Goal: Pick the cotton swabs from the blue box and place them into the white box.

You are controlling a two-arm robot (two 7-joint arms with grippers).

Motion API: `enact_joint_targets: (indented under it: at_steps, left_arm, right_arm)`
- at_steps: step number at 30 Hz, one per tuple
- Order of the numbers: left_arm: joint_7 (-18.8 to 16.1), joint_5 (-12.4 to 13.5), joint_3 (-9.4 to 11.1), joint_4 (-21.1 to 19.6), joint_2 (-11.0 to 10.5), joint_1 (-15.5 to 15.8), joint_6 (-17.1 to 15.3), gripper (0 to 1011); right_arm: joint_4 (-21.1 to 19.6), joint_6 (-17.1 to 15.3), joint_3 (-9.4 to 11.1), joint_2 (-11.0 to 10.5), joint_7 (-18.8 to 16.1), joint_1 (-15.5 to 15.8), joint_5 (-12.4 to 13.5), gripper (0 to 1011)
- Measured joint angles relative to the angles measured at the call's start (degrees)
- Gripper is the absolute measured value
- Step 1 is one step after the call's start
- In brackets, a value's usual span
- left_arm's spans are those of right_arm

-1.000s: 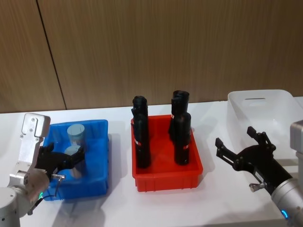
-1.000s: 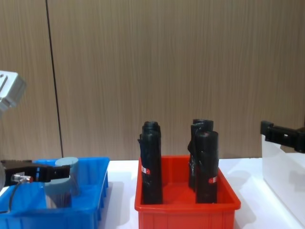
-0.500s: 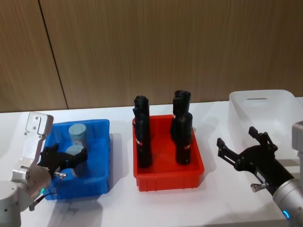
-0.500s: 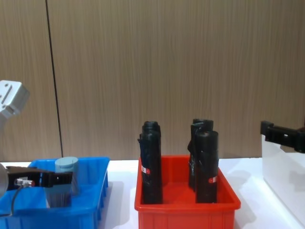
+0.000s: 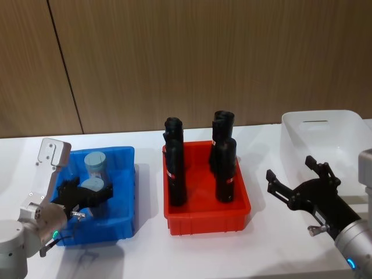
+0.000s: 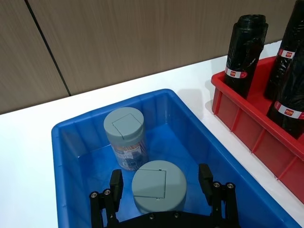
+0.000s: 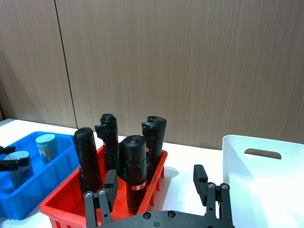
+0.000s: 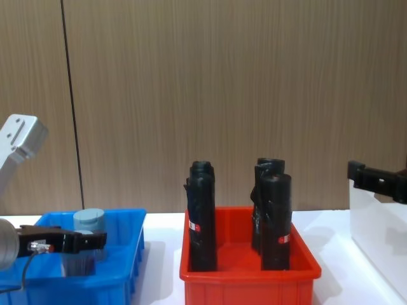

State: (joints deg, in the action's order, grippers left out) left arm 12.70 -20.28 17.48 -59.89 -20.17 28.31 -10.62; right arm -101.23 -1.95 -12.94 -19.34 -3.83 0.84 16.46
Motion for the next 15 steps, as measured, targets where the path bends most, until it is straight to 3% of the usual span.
enact_joint_targets:
  at_steps: [6,15]
  left_arm:
    - [1.3,0.2,0.1,1.6,0.4,0.8,0.5,990]
    - [1.7,0.7,0.2,2.8,0.7,1.5,-0.1,757]
  right_arm:
    - [0.0,0.0,0.0,0.0,0.0,0.0,0.0,1002]
    - [0.0,0.0,0.0,0.0,0.0,0.0,0.0,1002]
